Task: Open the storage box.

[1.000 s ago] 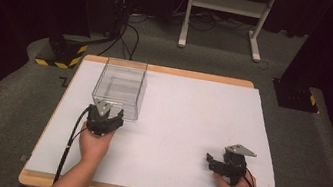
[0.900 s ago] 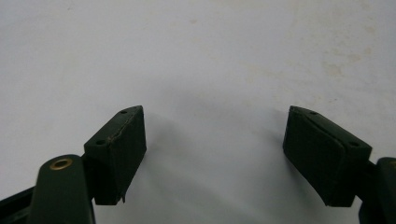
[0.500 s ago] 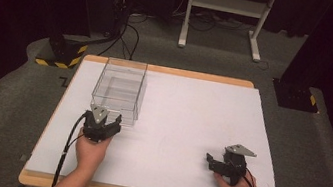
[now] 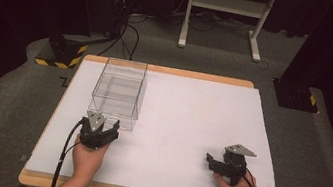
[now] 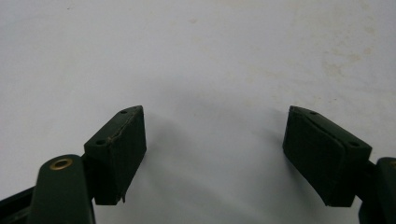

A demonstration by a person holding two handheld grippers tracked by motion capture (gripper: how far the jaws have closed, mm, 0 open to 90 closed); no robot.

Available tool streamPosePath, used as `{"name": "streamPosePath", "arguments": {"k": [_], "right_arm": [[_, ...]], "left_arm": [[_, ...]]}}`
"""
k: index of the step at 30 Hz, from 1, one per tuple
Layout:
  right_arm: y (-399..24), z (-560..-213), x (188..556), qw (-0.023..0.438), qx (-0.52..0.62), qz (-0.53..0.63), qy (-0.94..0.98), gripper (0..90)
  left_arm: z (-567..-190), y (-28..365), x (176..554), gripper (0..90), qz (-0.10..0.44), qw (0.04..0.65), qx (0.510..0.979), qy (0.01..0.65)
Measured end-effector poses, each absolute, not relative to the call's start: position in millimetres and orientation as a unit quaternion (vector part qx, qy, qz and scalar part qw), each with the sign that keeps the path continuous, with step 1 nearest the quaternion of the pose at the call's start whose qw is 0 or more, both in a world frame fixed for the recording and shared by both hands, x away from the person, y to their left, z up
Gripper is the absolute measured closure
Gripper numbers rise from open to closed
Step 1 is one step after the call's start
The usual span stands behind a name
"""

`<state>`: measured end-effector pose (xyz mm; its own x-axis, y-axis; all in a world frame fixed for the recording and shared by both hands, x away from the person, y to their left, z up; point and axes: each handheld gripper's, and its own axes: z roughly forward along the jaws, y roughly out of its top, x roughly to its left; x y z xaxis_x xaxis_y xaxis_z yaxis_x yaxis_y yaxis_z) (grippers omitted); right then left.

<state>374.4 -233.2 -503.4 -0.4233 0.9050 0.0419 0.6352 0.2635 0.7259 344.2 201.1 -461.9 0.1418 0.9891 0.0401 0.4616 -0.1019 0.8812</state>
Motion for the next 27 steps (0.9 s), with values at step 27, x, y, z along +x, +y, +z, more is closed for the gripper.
{"name": "streamPosePath", "arguments": {"k": [27], "right_arm": [[-233, -503, 374, 0.197, 0.501, 0.343, 0.77, 21.4]], "left_arm": [[-465, 202, 307, 32.7, 0.348, 0.381, 0.655, 0.552]]}}
